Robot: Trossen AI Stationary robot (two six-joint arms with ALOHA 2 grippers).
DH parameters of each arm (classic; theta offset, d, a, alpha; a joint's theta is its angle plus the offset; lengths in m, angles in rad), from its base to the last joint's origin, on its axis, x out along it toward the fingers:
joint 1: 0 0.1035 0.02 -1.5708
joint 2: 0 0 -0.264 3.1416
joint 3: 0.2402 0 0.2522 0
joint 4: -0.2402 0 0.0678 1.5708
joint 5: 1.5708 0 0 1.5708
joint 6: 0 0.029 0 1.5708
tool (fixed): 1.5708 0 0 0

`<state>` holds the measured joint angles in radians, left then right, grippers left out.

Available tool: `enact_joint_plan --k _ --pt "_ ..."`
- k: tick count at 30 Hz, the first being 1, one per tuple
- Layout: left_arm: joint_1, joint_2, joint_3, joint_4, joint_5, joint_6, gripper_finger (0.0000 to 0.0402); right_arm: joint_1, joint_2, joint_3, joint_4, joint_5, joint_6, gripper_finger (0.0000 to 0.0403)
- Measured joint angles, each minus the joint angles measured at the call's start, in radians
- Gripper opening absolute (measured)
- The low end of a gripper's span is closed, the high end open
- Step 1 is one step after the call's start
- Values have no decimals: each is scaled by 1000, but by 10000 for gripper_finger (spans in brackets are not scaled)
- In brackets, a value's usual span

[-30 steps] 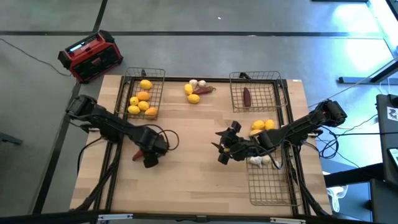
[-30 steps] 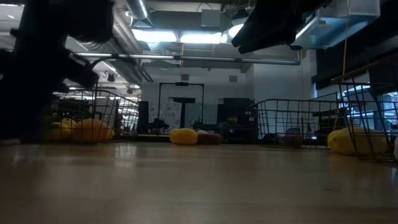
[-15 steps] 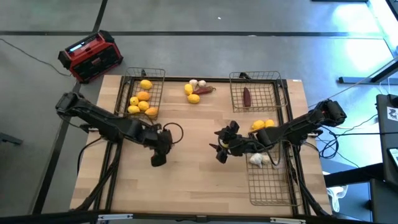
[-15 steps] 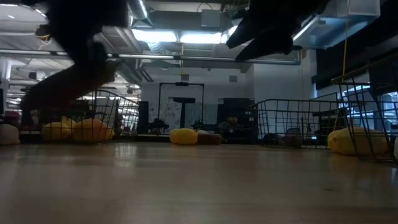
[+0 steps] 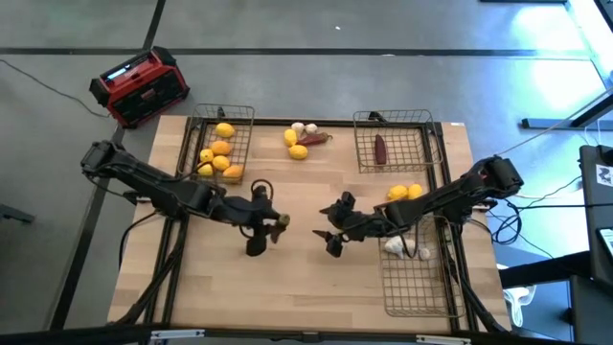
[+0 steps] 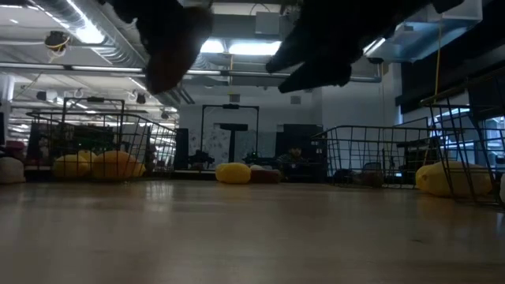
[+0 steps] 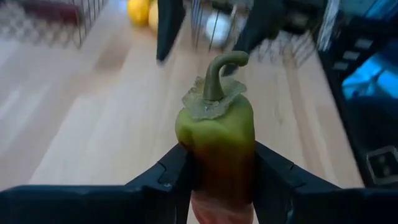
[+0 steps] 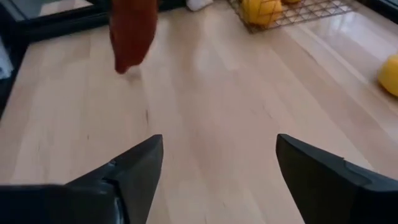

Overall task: Sort produce into baskets
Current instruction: Put the red chili pepper into the top right wire basket

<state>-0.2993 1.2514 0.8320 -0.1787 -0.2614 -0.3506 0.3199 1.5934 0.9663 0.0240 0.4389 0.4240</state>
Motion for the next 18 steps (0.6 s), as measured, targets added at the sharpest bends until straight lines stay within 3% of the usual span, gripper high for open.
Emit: enact_joint_plan --k 5,18 --pt "6 8 -48 201 -39 53 123 0 9 0 112 -29 -58 288" --pt "7 60 -74 430 -59 121 123 0 33 2 371 -47 -144 265"
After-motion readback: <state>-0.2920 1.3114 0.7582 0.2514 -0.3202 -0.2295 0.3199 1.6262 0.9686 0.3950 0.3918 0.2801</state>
